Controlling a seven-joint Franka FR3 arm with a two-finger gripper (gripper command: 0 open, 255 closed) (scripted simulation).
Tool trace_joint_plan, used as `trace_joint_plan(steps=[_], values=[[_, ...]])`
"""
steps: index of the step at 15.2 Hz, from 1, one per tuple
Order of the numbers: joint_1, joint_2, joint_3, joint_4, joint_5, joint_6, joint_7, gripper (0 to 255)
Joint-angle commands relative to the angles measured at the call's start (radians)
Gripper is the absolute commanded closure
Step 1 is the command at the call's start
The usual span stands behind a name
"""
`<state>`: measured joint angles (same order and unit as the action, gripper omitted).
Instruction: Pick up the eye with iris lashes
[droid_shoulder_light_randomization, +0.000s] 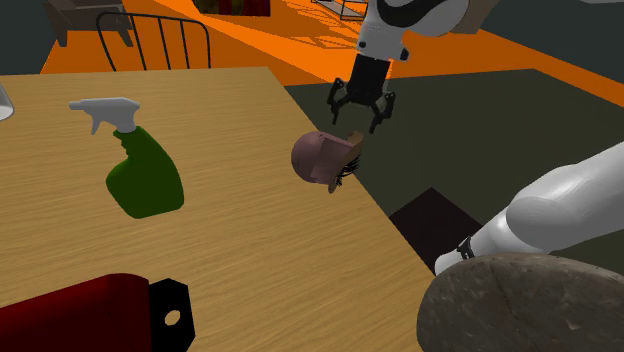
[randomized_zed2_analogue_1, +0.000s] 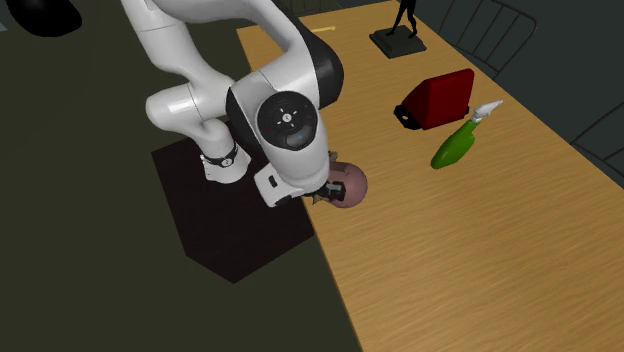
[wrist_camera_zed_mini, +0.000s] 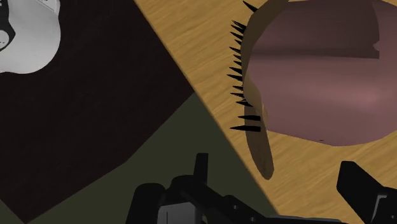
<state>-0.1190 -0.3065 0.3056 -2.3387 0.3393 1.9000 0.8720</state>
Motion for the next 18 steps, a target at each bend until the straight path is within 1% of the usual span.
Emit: trace_joint_plan(steps=[1, 4, 6, 7, 16, 18], values=[[0.000, 0.013, 0.004, -0.018, 0.003, 0.030, 0.001, 0], [0.001, 0.029, 0.009, -0.044, 0.006, 0.072, -0.006, 0], [0.001, 0.033, 0.010, -0.049, 0.007, 0.081, -0.008, 0], [0.001, 0.032, 0.009, -0.051, 0.008, 0.081, -0.008, 255], [0.001, 0.033, 0.010, -0.049, 0.007, 0.081, -0.008, 255], [0.000, 0.021, 0.006, -0.032, 0.005, 0.052, -0.003, 255]])
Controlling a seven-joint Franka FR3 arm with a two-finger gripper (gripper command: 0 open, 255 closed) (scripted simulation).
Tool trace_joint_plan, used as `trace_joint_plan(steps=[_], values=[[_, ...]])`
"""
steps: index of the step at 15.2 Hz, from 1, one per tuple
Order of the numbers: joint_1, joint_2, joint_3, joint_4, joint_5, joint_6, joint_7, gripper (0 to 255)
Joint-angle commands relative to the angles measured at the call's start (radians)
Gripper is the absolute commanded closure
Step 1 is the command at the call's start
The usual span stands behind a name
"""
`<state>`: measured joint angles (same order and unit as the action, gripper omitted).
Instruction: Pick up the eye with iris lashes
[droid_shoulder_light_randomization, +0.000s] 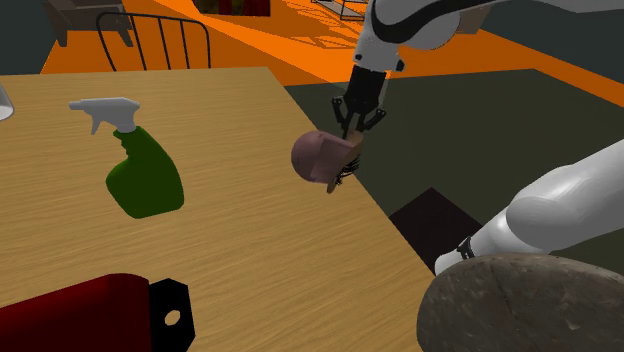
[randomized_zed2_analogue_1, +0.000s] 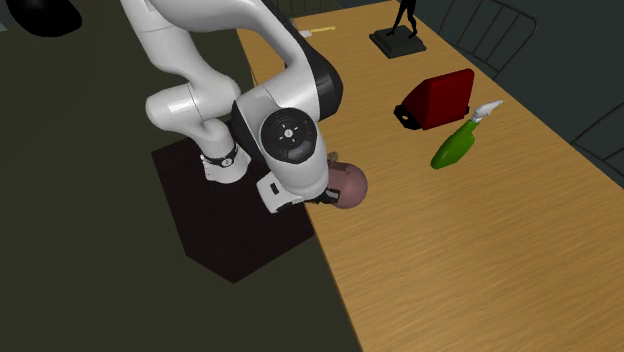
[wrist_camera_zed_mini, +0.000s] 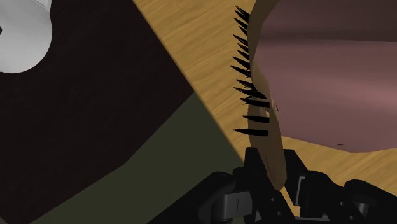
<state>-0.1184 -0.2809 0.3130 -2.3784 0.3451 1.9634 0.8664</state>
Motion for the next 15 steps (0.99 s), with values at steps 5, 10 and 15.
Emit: trace_joint_plan(steps=[5, 10, 15], values=[[-0.002, -0.029, -0.009, 0.054, -0.006, -0.081, 0.014, 255], [-0.004, -0.048, -0.017, 0.104, -0.011, -0.149, 0.026, 255], [-0.006, -0.057, -0.022, 0.139, -0.015, -0.192, 0.034, 255]])
